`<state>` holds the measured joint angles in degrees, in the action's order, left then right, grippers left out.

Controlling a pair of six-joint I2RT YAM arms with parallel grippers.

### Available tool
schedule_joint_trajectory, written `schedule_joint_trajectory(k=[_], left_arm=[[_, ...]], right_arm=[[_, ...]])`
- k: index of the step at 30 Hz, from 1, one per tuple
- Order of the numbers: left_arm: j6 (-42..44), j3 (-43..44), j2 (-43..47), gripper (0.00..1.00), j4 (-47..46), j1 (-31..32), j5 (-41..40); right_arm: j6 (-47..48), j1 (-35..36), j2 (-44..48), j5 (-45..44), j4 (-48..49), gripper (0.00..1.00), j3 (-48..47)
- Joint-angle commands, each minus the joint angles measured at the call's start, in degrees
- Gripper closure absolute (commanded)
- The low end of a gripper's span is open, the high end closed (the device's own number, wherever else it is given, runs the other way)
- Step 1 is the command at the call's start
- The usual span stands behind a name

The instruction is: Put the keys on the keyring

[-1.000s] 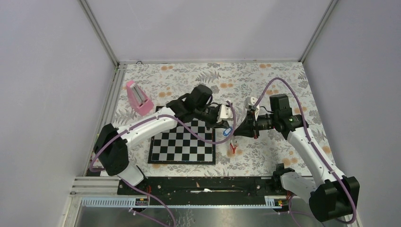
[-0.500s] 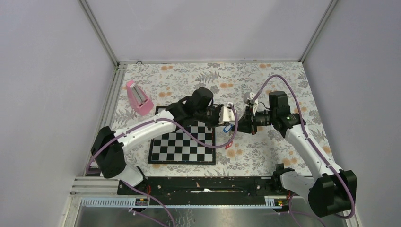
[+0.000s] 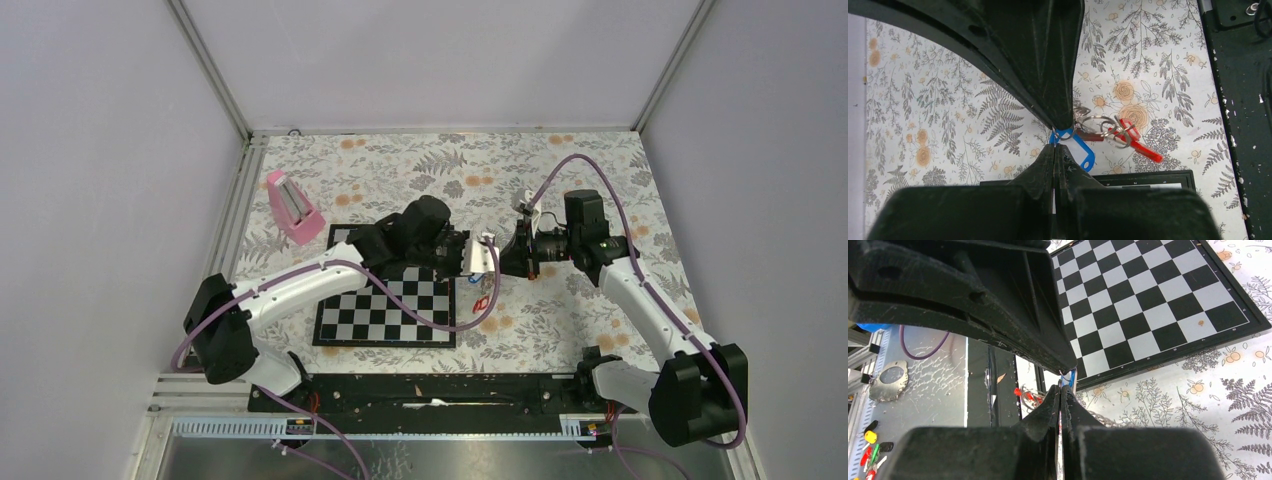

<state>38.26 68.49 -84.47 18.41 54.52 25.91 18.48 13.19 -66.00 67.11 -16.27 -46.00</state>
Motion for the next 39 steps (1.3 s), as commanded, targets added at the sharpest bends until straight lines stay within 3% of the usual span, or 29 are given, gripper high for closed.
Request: schedule_joint_trajectory(k=[1, 26, 39], left_arm=[[1.9, -0.1, 1.9, 1.0, -1.7, 1.5, -3.0], [3.8, -1.8, 1.5, 1.0, -1.7, 3.6, -2.8], [4.3, -2.6, 1.9, 1.0, -1.6, 3.7, -2.4]], right_arm=[[-3.2, 0.3, -0.6, 2.4, 4.3, 1.0, 0.3], [-9.4, 0.2, -0.7, 1.9, 10.8, 1.0, 1.9], [-12.8, -1.1, -0.6, -2.8, 13.3, 1.0, 2.3]])
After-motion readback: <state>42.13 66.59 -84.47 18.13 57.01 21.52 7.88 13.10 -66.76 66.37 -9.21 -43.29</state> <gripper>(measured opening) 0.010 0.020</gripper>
